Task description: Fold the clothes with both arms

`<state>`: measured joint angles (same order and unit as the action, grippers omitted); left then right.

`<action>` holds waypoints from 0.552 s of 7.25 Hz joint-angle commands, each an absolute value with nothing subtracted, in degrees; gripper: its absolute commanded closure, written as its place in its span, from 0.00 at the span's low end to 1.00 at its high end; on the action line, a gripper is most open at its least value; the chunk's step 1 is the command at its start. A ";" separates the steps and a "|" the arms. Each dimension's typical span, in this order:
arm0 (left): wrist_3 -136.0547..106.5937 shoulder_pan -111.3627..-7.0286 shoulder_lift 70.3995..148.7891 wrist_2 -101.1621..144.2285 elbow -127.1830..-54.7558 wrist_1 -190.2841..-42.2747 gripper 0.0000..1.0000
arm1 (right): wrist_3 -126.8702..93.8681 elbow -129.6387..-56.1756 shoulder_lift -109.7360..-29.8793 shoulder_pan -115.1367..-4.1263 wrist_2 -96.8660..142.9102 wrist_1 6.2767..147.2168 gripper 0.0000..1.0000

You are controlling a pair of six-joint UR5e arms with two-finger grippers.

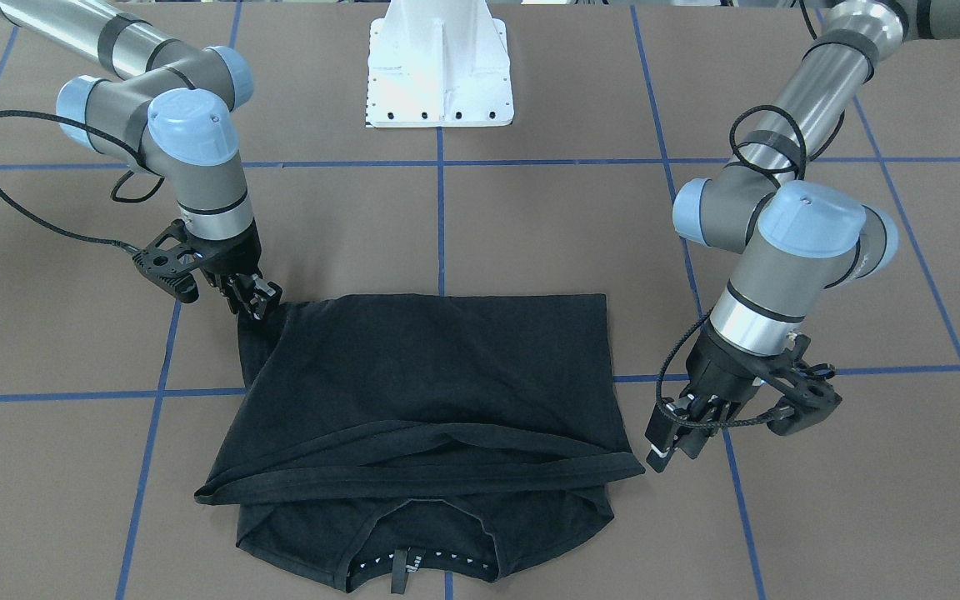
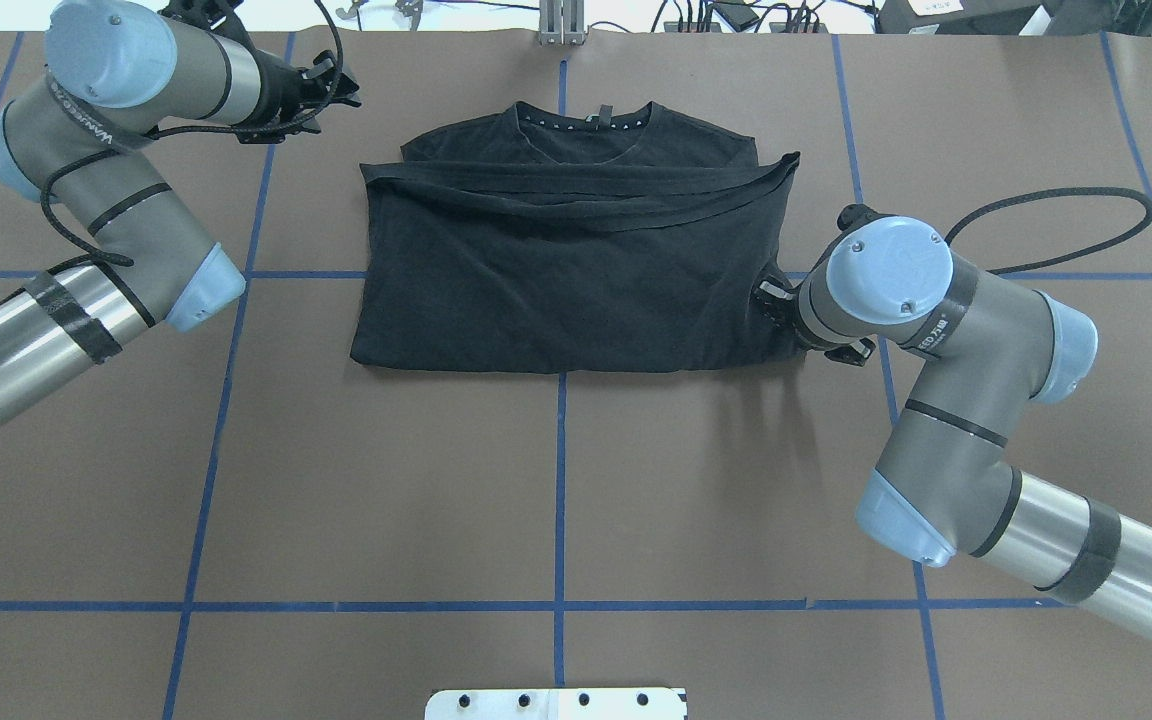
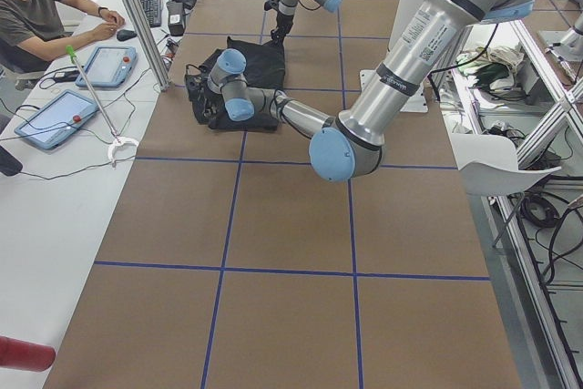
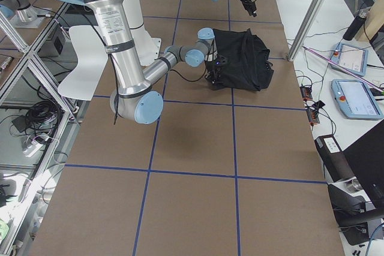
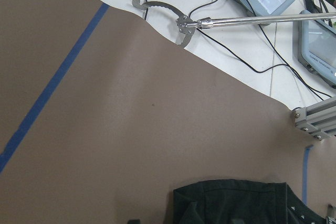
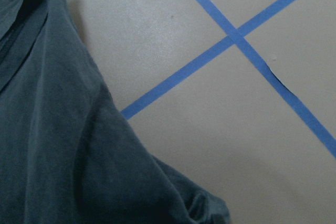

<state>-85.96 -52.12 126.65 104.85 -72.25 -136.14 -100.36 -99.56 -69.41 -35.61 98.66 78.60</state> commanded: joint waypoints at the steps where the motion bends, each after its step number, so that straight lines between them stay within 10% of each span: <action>1: -85.96 -52.12 126.65 104.85 -72.25 -136.14 0.35 | -100.37 -99.84 -71.28 -35.68 101.31 73.40 1.00; 4: -85.96 -52.03 126.65 104.94 -73.73 -136.06 0.35 | -100.37 -109.45 -77.83 -35.95 103.88 76.96 1.00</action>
<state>-85.96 -52.11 126.65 104.87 -72.93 -136.12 -100.37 -103.89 -73.94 -36.03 102.79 74.68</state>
